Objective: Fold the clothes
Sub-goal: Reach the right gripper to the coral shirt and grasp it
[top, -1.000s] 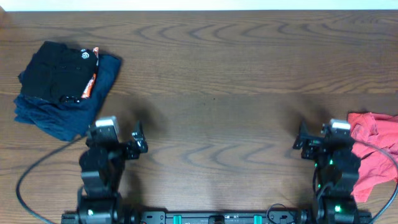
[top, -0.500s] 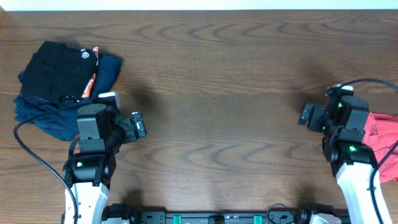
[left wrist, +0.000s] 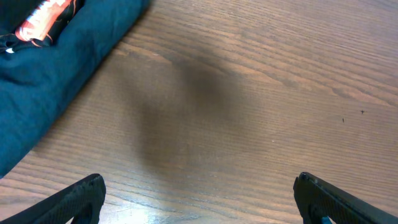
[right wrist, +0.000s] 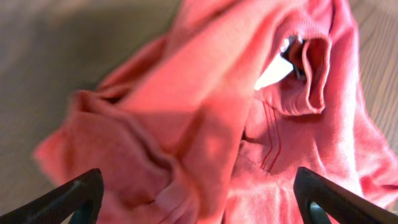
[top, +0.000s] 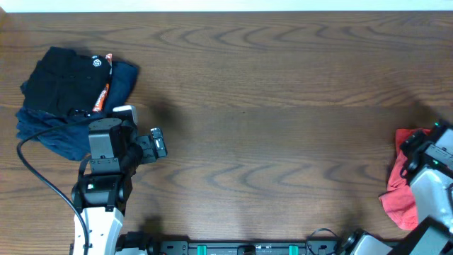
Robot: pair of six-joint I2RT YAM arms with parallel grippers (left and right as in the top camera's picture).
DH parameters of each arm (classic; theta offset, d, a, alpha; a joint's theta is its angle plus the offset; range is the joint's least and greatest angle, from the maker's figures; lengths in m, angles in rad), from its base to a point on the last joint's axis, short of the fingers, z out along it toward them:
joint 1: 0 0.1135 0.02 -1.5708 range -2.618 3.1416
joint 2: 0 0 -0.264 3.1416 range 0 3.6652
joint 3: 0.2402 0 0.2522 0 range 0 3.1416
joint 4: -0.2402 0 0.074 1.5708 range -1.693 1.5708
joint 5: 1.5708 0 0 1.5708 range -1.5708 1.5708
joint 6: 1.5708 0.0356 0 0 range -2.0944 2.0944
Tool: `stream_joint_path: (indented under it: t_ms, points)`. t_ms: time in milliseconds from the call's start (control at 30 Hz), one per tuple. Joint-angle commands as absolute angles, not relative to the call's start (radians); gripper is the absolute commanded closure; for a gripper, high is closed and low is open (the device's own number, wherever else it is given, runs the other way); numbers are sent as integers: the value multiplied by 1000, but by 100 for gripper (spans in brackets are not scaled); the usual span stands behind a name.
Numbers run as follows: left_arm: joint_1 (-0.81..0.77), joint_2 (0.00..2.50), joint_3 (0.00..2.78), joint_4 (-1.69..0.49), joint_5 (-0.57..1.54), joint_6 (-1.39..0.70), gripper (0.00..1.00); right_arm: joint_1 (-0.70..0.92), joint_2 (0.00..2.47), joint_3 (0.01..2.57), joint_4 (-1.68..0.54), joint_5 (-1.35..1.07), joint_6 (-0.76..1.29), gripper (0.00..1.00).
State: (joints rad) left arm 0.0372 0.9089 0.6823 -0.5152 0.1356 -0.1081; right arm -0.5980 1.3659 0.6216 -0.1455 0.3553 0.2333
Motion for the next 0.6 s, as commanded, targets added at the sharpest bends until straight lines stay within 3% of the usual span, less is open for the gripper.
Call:
stream_joint_path:
  t_ms: [0,100,133,200,233,267,300,500,567]
  points:
    - [35,907,709,-515,146,-114,2,-643,1438,634,-115,262,253,8]
    - [35,907,709,-515,146,-115,2,-654,1508,634,-70,189,250,14]
    - [35,907,709,-515,146,-114,2,-654,1528,634,-50,141,229,25]
    - [35,907,709,-515,146,-115,2,-653,1547,634,-18,51,201,52]
    - [35,907,709,-515,146,-114,2,-653,1549,634,-7,14,201,75]
    - [35,907,709,-515,146,-115,2,-653,1548,634,2,-4,201,91]
    - [35,907,709,-516,146,-115,2,-653,1544,635,9,-14,201,99]
    - [35,907,709,-515,146,-115,2,-653,1488,640,-4,-23,202,99]
    - [35,907,709,-515,146,-114,2,-653,1467,640,-7,-31,202,92]
